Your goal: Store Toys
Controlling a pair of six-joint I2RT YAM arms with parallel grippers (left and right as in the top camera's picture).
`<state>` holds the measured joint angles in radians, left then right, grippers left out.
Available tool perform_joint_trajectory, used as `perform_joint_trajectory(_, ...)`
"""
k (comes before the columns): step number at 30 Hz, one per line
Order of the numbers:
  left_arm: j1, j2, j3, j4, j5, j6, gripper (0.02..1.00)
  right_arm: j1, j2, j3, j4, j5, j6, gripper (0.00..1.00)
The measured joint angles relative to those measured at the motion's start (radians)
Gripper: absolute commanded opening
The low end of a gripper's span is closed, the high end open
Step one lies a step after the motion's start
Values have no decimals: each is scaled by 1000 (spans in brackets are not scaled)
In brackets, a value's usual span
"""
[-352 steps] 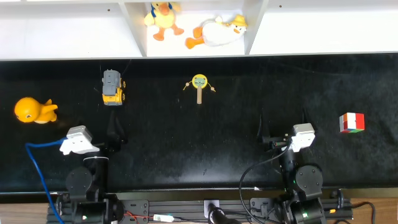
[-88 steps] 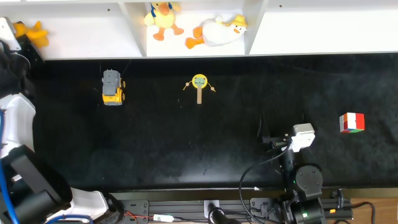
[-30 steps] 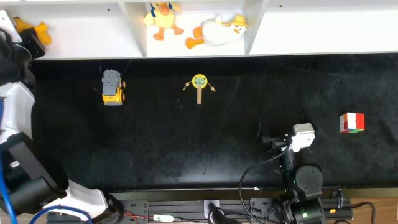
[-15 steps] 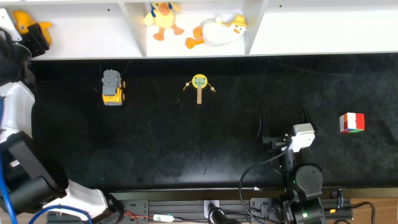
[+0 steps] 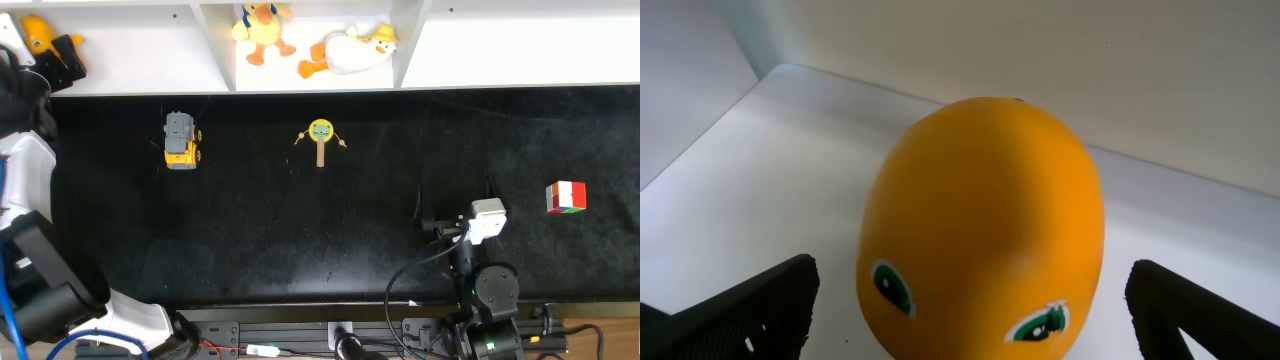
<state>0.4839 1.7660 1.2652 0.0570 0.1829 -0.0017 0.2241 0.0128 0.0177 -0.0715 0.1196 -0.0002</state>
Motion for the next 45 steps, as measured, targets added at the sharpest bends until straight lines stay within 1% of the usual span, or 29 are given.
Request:
perform_joint_trajectory(6, 0, -1, 0, -64, -1, 0, 998, 0, 0, 0, 0, 0, 0, 996)
perform_joint_trajectory(10, 1, -23, 0, -138, -19, 0, 998, 0, 0, 0, 0, 0, -1, 996)
perform_joint_trajectory(19, 23, -189, 0, -295, -56, 5, 998, 0, 0, 0, 0, 0, 0, 993)
perform_joint_trajectory(24, 41, -274, 0, -441, -101, 8, 998, 0, 0, 0, 0, 0, 0, 993)
perform_joint_trajectory(31, 55, -359, 0, -611, -121, 8, 998, 0, 0, 0, 0, 0, 0, 993)
perform_joint_trajectory(34, 55, -416, 0, -673, -108, 8, 998, 0, 0, 0, 0, 0, 0, 996)
perform_joint_trajectory(40, 55, -532, 0, -771, -29, 8, 998, 0, 0, 0, 0, 0, 0, 996)
perform_joint_trajectory(45, 48, -601, 0, -863, -2, 8, 998, 0, 0, 0, 0, 0, 0, 996)
